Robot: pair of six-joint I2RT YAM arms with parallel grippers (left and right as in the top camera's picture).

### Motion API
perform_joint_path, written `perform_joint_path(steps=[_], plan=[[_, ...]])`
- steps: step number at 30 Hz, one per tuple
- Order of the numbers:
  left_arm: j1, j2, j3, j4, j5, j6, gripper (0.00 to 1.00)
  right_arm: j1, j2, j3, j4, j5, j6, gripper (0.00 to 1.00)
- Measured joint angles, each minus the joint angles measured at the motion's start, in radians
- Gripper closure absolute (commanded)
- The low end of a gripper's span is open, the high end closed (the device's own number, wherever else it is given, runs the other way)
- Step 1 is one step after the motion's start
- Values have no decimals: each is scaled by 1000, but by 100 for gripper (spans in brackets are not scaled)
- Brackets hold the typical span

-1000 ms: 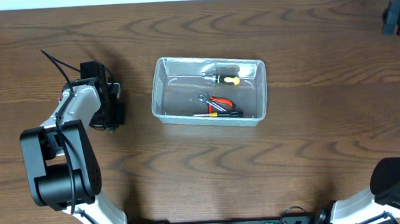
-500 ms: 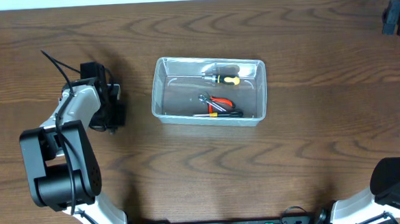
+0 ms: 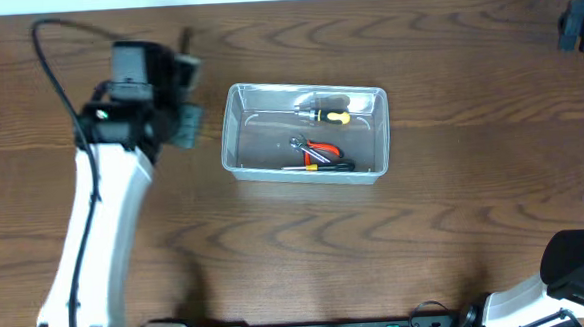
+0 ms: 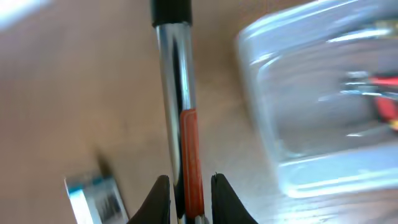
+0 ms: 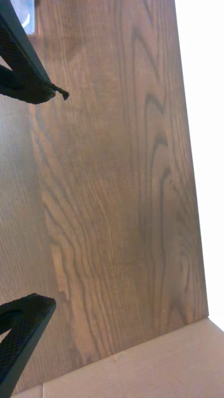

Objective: Pack container
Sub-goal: 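Lift the black-orange pen with the left gripper and drop it in the container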

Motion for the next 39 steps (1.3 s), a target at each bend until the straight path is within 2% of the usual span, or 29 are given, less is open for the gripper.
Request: perform_joint_path(steps=[5, 7, 10, 14, 22, 24, 26, 28, 30, 35, 39], plan=[[-199, 16, 1, 32, 16, 274, 94, 0, 0, 0, 0, 0, 0, 1], [-250, 56, 0, 44, 17, 383, 94, 0, 0, 0, 0, 0, 0, 1], [-285, 137, 0, 87, 18, 478, 94, 0, 0, 0, 0, 0, 0, 1], [-284, 268, 0, 155, 18, 540, 94, 0, 0, 0, 0, 0, 0, 1], [-268, 457, 0, 225, 17, 550, 94, 0, 0, 0, 0, 0, 0, 1], [-268, 470, 0, 224, 17, 550, 83, 0, 0, 0, 0, 0, 0, 1], [-268, 474, 0, 224, 17, 555, 64, 0, 0, 0, 0, 0, 0, 1], [-268, 475, 0, 225, 17, 559, 53, 0, 0, 0, 0, 0, 0, 1], [-268, 475, 0, 227, 14, 563, 33, 0, 0, 0, 0, 0, 0, 1], [-268, 475, 0, 236, 13, 525, 22, 0, 0, 0, 0, 0, 0, 1], [-261, 457, 0, 233, 10, 440, 8, 0, 0, 0, 0, 0, 0, 1]])
